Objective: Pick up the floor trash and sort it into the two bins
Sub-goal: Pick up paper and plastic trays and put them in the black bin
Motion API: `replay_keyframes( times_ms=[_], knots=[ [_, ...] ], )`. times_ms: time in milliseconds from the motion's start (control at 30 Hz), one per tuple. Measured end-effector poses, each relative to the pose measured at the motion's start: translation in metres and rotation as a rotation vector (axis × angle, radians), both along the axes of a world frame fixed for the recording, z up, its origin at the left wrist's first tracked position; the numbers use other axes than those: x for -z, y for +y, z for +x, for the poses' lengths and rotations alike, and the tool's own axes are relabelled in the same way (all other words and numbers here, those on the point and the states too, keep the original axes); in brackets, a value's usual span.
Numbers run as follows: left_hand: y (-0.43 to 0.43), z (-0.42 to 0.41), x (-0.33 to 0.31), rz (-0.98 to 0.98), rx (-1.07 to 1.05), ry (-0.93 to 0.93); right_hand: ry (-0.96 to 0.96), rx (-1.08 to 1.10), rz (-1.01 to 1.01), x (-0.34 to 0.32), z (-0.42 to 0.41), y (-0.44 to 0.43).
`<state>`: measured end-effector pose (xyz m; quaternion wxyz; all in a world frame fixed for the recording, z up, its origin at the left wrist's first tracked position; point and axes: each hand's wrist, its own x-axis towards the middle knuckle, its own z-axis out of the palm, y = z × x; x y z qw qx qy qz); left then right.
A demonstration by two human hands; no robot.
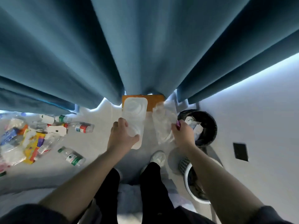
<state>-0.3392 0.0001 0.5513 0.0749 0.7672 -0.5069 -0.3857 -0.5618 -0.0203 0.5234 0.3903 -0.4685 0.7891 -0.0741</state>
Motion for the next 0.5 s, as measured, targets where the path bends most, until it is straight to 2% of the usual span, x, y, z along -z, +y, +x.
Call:
replay_keyframes(
  times_ms=[233, 333, 500],
  knots=[
    [-0.032, -0.128, 0.054, 0.123, 0.277, -0.069, 0.056, 0.3, 0.081, 0.039, -0.136, 0.022],
    [-0.048, -0.173, 0.095, 0.175, 0.449, -0.155, 0.075, 0.385, 0.105, 0.072, -0.172, 0.031],
    [-0.074, -0.237, 0.182, 0.197, 0.669, -0.191, 0.071, 0.523, 0.141, 0.148, -0.217, 0.039]
  ],
)
